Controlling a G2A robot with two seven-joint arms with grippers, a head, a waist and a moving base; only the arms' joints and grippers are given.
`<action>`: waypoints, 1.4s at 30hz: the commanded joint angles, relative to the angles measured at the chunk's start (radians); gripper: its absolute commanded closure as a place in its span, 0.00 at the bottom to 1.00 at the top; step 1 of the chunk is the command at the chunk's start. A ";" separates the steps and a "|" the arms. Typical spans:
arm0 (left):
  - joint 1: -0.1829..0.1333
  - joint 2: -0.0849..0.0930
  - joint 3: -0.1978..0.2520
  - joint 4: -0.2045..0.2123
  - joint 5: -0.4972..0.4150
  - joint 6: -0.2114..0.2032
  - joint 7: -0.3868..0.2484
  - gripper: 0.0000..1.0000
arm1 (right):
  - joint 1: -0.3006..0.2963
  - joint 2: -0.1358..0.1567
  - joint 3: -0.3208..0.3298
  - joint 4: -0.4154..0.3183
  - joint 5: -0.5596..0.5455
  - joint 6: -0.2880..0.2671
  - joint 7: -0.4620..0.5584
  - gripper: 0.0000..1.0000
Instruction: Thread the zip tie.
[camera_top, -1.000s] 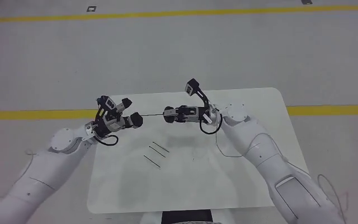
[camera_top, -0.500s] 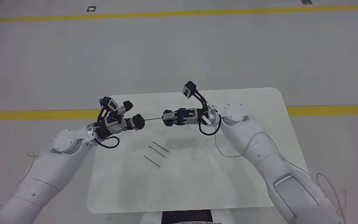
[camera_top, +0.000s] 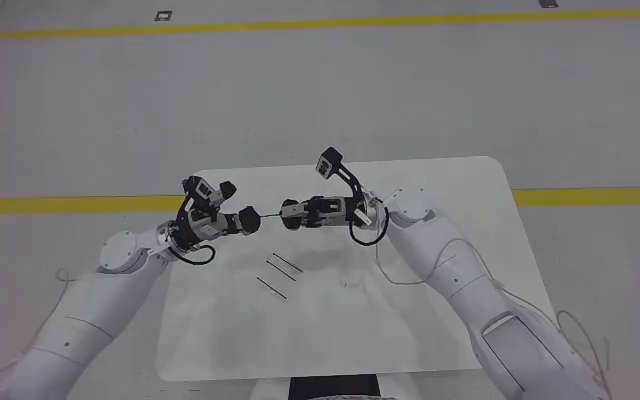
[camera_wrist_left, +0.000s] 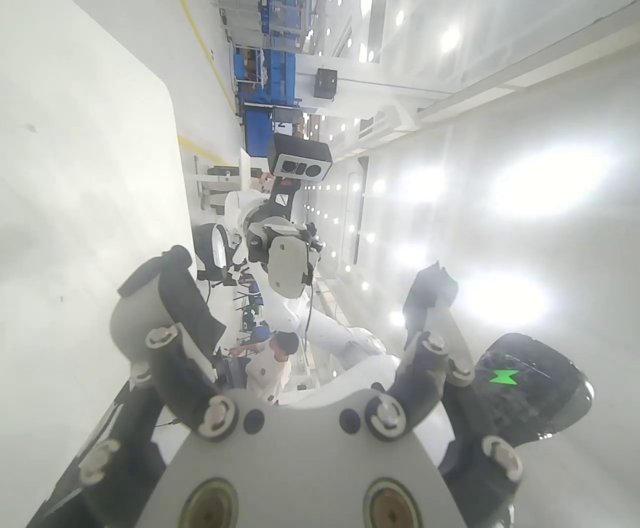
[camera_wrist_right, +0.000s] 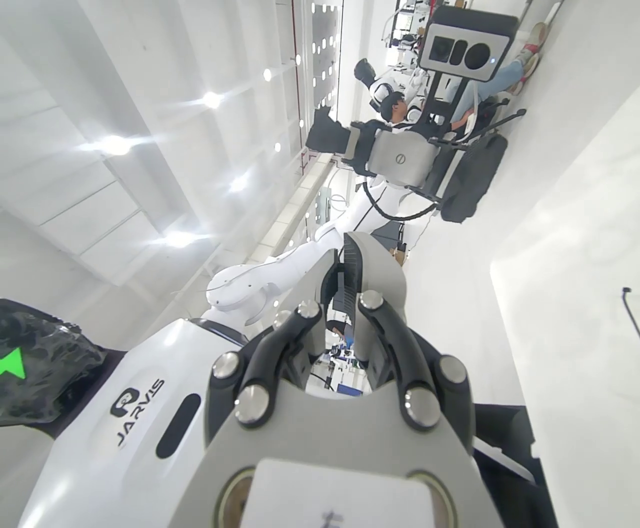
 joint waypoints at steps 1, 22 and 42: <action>-0.002 -0.003 -0.001 0.005 -0.003 0.000 -0.014 0.14 | 0.007 -0.008 -0.003 0.015 0.000 0.000 -0.002 1.00; -0.004 -0.031 -0.018 0.027 -0.008 0.041 -0.094 0.71 | 0.068 -0.078 -0.013 0.155 -0.022 0.000 0.048 1.00; 0.007 -0.050 -0.045 0.020 0.011 0.050 -0.133 0.71 | 0.067 -0.114 0.023 0.187 -0.038 0.000 0.077 1.00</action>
